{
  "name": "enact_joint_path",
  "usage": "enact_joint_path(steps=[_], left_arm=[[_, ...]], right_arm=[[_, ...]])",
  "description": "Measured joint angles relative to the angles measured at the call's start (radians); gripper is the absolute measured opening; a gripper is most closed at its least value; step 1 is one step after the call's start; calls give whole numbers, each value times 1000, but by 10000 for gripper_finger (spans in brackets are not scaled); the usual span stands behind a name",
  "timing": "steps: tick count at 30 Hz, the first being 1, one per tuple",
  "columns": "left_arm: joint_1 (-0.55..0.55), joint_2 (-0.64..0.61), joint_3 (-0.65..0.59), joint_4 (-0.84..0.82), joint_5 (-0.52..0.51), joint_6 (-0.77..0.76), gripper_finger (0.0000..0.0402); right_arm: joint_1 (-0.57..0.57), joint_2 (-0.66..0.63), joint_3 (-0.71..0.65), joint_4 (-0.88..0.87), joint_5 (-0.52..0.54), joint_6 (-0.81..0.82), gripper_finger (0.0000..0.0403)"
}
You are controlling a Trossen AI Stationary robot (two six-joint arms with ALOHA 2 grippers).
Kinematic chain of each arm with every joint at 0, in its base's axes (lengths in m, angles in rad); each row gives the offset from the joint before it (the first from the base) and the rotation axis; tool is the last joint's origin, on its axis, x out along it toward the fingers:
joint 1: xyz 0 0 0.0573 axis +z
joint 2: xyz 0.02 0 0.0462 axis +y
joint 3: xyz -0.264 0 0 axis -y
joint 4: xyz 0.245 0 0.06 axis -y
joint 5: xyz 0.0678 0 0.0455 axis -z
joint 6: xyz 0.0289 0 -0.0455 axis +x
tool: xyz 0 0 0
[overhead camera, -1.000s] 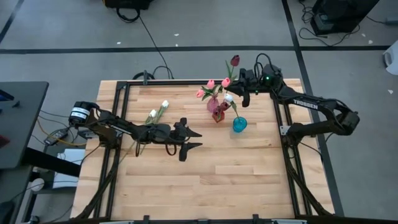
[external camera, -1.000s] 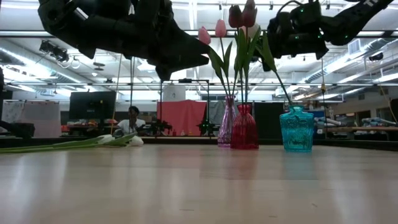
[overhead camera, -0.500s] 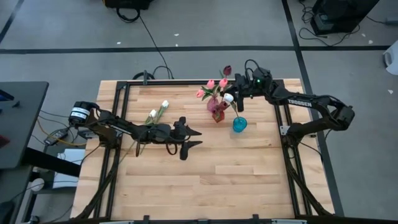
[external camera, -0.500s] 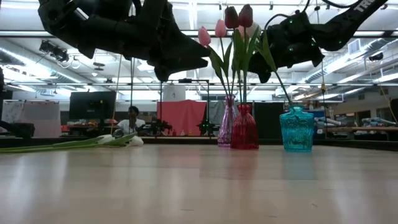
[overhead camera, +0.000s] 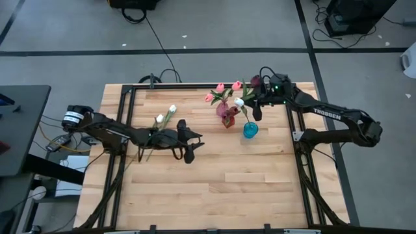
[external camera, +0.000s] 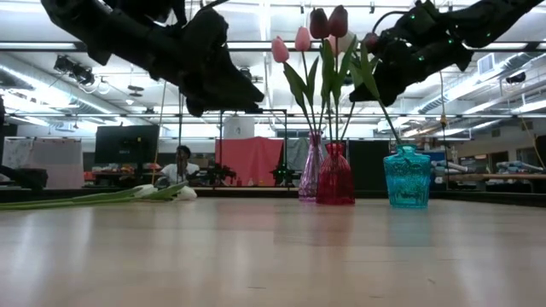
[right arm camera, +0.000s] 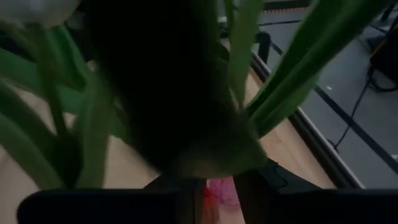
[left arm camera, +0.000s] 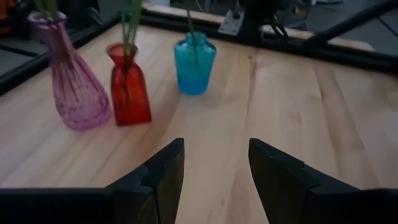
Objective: Sort flowers into vase by color
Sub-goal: Put the red flower into the red vase
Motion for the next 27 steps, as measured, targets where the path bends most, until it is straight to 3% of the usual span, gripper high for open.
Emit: enact_joint_path(steps=[8, 18, 23, 27], left_arm=[[28, 4, 0, 63, -8, -2, 186], [28, 4, 0, 51, 24, -13, 186], [28, -49, 0, -73, 41, -30, 186], [28, -97, 1, -118, 29, -31, 186]], right_arm=[[59, 35, 14, 65, 0, -1, 99], [62, 44, 120, -105, 0, -11, 145], [61, 44, 188, -324, 26, -65, 172], [60, 44, 233, -394, 53, -84, 190]])
